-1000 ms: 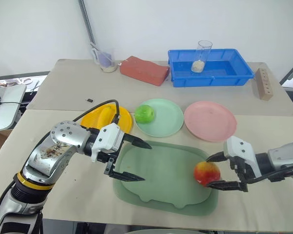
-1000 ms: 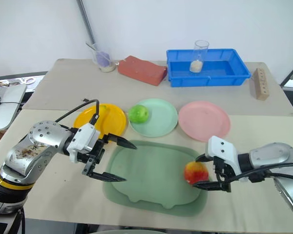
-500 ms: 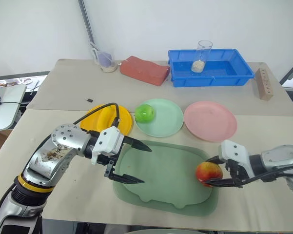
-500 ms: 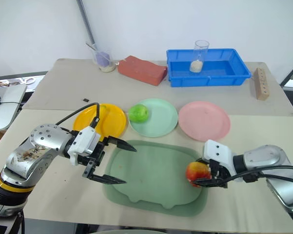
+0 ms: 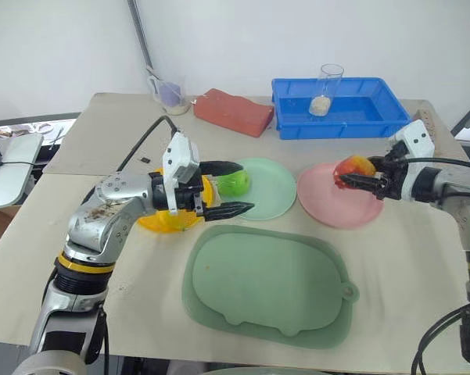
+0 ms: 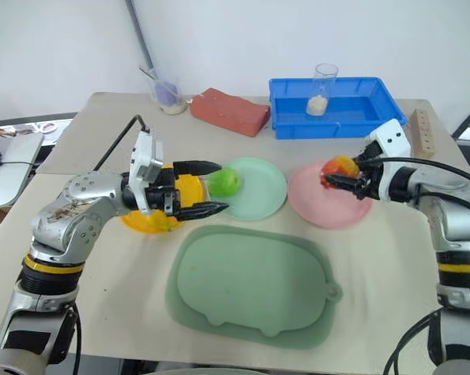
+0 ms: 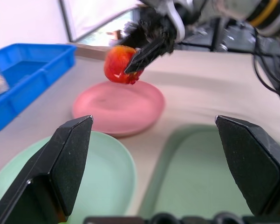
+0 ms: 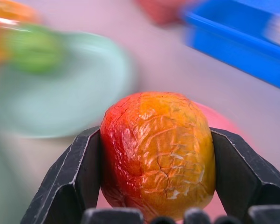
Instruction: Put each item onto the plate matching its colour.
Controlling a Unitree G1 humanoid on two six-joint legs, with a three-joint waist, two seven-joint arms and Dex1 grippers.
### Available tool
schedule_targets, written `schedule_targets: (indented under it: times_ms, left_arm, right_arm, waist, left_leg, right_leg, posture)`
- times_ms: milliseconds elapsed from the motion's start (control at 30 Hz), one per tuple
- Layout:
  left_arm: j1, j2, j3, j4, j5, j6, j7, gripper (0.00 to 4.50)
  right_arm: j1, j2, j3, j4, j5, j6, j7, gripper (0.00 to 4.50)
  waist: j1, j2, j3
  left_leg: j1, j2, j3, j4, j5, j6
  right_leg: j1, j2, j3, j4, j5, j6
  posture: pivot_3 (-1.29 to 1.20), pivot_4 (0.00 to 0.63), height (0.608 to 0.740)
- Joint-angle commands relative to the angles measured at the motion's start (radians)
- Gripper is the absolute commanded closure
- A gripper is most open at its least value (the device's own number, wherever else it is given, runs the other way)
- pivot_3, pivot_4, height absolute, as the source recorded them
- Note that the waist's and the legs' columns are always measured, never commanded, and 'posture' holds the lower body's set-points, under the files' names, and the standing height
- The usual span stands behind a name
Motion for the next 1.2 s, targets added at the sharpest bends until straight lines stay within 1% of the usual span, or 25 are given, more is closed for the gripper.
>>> schedule_targets:
  times_ms: [33,100,133,167,267,400,467,600,667,733,833,933,1033,1100,1200]
  left_arm:
    - [-0.025,-0.014,-0.009,-0.014,0.006,-0.016,0.006,0.0]
    - [-0.026,-0.016,-0.014,-0.018,0.008,-0.015,0.003,0.0]
    - [-0.024,-0.015,-0.015,-0.02,0.008,-0.015,0.001,0.0]
    - [-0.023,-0.013,-0.016,-0.021,0.008,-0.015,-0.001,0.0]
    - [-0.017,-0.007,-0.009,-0.025,0.009,-0.012,0.0,0.0]
    - [-0.012,0.008,0.023,-0.022,-0.004,0.014,0.021,0.0]
    - [-0.013,0.021,0.066,-0.003,-0.018,0.046,0.055,0.0]
    - [-0.025,0.03,0.179,0.082,0.002,0.082,0.194,0.0]
    - [-0.041,0.029,0.258,0.162,0.054,0.054,0.325,0.0]
    - [-0.048,0.031,0.301,0.213,0.088,0.032,0.403,0.0]
    - [-0.02,0.074,0.418,0.391,0.192,-0.101,0.569,0.0]
    - [0.012,0.11,0.487,0.567,0.266,-0.241,0.685,0.0]
    - [0.036,0.118,0.538,0.726,0.294,-0.351,0.756,0.0]
    - [0.045,0.108,0.58,0.813,0.282,-0.392,0.799,0.0]
    - [0.059,0.106,0.576,0.895,0.294,-0.449,0.817,0.0]
  right_arm:
    - [-0.053,0.031,0.036,0.061,-0.057,-0.045,-0.021,1.54]
    - [-0.069,0.045,0.051,0.095,-0.074,-0.05,-0.017,0.52]
    - [-0.075,0.05,0.054,0.106,-0.08,-0.05,-0.015,0.23]
    - [-0.079,0.054,0.055,0.115,-0.085,-0.053,-0.013,0.05]
    - [-0.089,0.054,0.05,0.132,-0.089,-0.067,0.001,0.05]
    - [-0.074,0.029,0.009,0.085,-0.06,-0.045,0.025,0.05]
    - [-0.05,0.012,-0.044,0.032,-0.028,-0.019,0.024,0.05]
    - [0.008,0.009,-0.185,-0.046,0.01,0.002,-0.05,0.05]
    - [0.056,0.034,-0.275,-0.066,-0.001,-0.03,-0.138,0.05]
    - [0.088,0.054,-0.328,-0.079,-0.007,-0.045,-0.203,0.05]
    - [0.202,0.091,-0.385,-0.08,-0.104,-0.191,-0.354,0.05]
    - [0.261,0.155,-0.438,-0.05,-0.143,-0.297,-0.485,0.05]
    - [0.301,0.2,-0.442,0.012,-0.185,-0.413,-0.565,0.05]
    - [0.306,0.237,-0.449,0.061,-0.197,-0.473,-0.629,0.05]
    - [0.301,0.27,-0.456,0.114,-0.207,-0.524,-0.696,0.05]
  waist:
    - [0.0,0.001,-0.001]
    - [-0.002,0.002,0.0]
    - [-0.002,0.002,0.0]
    - [-0.003,0.002,0.0]
    - [-0.002,0.002,0.0]
    - [-0.002,0.003,0.0]
    - [-0.002,0.003,0.0]
    - [-0.002,0.002,0.0]
    - [-0.002,0.001,0.001]
    - [-0.003,0.001,0.001]
    - [-0.003,0.001,0.0]
    - [-0.01,0.002,-0.001]
    - [-0.011,0.002,-0.001]
    - [-0.011,0.001,-0.001]
    - [-0.005,-0.002,-0.001]
  left_leg:
    - [0.0,0.0,0.0,0.0,0.0,0.0]
    - [0.0,0.0,0.0,0.0,0.001,-0.001]
    - [0.001,0.0,0.0,0.0,0.001,-0.001]
    - [0.001,0.0,0.0,0.0,0.001,-0.001]
    - [0.001,0.0,0.0,0.001,0.001,-0.002]
    - [0.002,0.0,0.0,0.002,0.001,-0.002]
    - [0.001,0.0,0.0,0.002,0.001,-0.002]
    - [0.002,0.0,0.0,0.002,0.001,-0.002]
    - [0.003,0.0,0.0,0.002,0.001,-0.002]
    - [0.003,0.0,-0.001,0.002,0.001,-0.002]
    - [0.003,0.0,-0.001,0.002,0.001,-0.002]
    - [0.004,0.0,0.0,0.0,0.001,-0.002]
    - [0.006,0.0,0.001,-0.001,0.002,-0.003]
    - [0.007,0.0,0.001,-0.001,0.002,-0.004]
    - [0.009,0.0,0.001,-0.002,0.002,-0.004]
  right_leg:
    - [-0.001,0.0,0.0,0.001,0.0,0.0]
    - [-0.001,0.001,0.0,0.003,0.0,0.0]
    - [-0.001,0.001,0.0,0.003,0.0,0.0]
    - [-0.001,0.001,0.0,0.004,0.0,0.0]
    - [0.0,0.0,0.0,0.006,0.0,0.0]
    - [0.0,0.0,0.0,0.006,0.0,0.0]
    - [-0.001,0.0,0.0,0.007,0.0,0.0]
    - [-0.001,0.0,0.0,0.009,0.0,0.001]
    - [0.0,0.0,0.0,0.009,0.0,0.001]
    - [0.0,0.0,0.0,0.009,0.0,0.001]
    - [0.0,0.0,0.0,0.009,0.0,0.001]
    - [-0.002,0.0,0.001,0.01,0.0,0.001]
    - [-0.002,-0.001,0.001,0.01,0.0,0.001]
    - [-0.003,-0.001,0.0,0.01,0.0,0.001]
    - [-0.003,-0.001,0.0,0.01,-0.001,0.001]
  posture:
    - [0.0,0.15,0.74]
    - [0.0,0.15,0.74]
    - [0.0,0.15,0.74]
    - [0.0,0.15,0.74]
    - [0.0,0.15,0.74]
    - [0.0,0.15,0.74]
    - [0.0,0.15,0.74]
    - [0.0,0.15,0.74]
    - [0.0,0.15,0.74]
    - [0.0,0.15,0.74]
    - [0.0,0.15,0.74]
    - [0.0,0.15,0.74]
    - [0.0,0.15,0.74]
    - [0.0,0.15,0.74]
    - [0.0,0.15,0.74]
